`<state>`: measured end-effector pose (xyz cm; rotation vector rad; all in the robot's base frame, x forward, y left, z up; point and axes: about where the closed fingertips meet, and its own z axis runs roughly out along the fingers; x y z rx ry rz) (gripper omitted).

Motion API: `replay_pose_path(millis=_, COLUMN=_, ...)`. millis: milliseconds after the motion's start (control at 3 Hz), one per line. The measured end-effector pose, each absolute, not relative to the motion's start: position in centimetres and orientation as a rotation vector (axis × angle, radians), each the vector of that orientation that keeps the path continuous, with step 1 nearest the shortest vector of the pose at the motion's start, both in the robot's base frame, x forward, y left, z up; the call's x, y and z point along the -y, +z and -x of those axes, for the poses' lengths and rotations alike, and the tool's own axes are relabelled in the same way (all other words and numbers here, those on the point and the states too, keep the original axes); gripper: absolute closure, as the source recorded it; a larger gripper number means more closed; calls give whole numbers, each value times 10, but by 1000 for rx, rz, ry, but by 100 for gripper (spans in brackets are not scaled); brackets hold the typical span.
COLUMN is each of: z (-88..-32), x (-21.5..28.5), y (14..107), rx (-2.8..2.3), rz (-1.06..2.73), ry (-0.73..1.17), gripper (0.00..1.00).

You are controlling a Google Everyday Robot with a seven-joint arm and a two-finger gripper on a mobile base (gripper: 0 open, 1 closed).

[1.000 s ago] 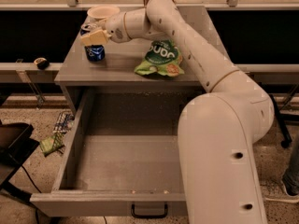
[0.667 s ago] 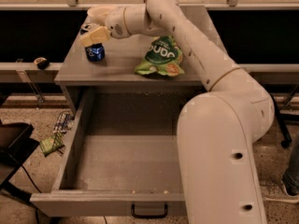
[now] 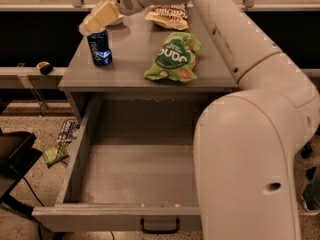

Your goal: Pick pepsi can from top drawer and place on counter

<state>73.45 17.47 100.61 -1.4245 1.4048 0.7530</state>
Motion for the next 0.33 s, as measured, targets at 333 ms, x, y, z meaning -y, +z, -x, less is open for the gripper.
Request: replay_pose_path(millis=333, z=-699, x=-138, y=1058, rx=-1425, rz=1424, ry=627, gripper=0)
